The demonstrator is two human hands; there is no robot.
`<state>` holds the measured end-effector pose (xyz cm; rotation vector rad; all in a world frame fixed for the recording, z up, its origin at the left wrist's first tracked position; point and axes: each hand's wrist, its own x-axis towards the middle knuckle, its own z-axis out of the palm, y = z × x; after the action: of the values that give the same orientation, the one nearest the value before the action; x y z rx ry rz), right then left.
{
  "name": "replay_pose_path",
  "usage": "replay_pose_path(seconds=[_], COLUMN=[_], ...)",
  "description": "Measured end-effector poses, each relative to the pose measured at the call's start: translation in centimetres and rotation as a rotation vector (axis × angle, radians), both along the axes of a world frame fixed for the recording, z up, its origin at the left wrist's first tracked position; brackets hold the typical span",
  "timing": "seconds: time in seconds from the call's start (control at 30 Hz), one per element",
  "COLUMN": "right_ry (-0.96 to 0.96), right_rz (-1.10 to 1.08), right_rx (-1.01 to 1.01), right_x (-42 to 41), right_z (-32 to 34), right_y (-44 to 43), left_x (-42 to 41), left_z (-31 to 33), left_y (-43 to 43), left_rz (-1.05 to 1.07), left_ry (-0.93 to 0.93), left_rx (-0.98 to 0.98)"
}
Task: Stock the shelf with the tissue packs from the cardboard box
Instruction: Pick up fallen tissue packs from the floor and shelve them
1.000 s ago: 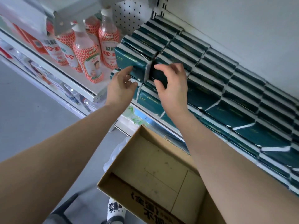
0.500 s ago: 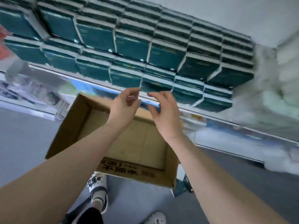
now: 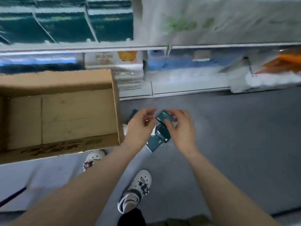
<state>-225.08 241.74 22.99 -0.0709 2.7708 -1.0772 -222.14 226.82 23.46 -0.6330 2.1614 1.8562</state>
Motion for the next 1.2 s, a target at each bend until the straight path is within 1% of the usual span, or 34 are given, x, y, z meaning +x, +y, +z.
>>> replay_pose_path(seconds=[0.17, 0.27, 0.4, 0.7, 0.87, 1.07, 1.2], right_ry=[-0.167, -0.284, -0.484, -0.739, -0.871, -0.912, -0.913], right_rz=[-0.157, -0.220, -0.316, -0.442, -0.508, -0.662, -0.744], right_rx=[-0.013, -0.008, -0.055, -0.049, -0.078, -0.267, -0.427], right_x=[4.1, 6.4, 8.6, 10.3, 10.9, 11.3, 11.5], right_z=[-7.3, -12.7, -19.6, -32.9, -37.7, -41.6, -43.1], right_y=[4.6, 5.8, 5.9, 5.0, 5.7, 5.3, 4.7], left_x=[3.1, 4.9, 7.1, 7.7, 7.2, 7.1, 7.2], left_z=[-6.6, -11.4, -18.8, -32.4, -37.7, -41.8, -42.8], left_y=[4.4, 4.9, 4.4, 4.7, 5.5, 5.9, 5.7], left_rz=[-0.119, -0.165, -0.182, -0.217, -0.236, -0.250, -0.279], left_ry=[-0.127, -0.206, -0.329, -0.488, -0.519, -0.521, -0.551], left_rx=[-0.009, -0.075, -0.126, -0.207, -0.266, -0.242, -0.191])
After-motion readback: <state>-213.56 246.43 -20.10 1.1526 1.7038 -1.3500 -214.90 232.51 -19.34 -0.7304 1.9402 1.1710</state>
